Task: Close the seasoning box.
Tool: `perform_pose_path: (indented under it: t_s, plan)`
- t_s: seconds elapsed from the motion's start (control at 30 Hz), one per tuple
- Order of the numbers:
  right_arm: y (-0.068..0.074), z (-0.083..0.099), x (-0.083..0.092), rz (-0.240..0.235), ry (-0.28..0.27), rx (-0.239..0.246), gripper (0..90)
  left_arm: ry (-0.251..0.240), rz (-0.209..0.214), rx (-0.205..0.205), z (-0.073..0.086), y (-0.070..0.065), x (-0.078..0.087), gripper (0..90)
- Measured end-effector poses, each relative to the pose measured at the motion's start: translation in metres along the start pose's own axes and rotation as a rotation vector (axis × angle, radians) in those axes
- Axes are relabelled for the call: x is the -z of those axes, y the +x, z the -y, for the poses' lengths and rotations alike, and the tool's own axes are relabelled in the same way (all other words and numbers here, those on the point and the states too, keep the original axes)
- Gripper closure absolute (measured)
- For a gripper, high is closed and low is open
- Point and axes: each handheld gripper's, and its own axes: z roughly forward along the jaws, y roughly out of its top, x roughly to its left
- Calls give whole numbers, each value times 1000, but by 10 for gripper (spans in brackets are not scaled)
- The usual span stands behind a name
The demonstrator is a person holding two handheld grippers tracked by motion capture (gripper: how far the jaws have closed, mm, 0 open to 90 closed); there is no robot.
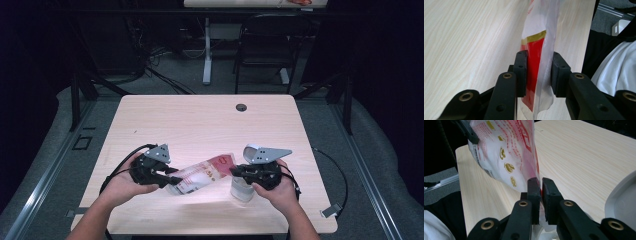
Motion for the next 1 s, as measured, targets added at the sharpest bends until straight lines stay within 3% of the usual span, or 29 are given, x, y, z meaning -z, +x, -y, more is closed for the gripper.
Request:
perform_pose_path:
  t_s: [1.0]
  plan:
    - [-2, 2, 2, -4, -5, -14, 842, 76, -11, -28, -23, -1, 9, 722]
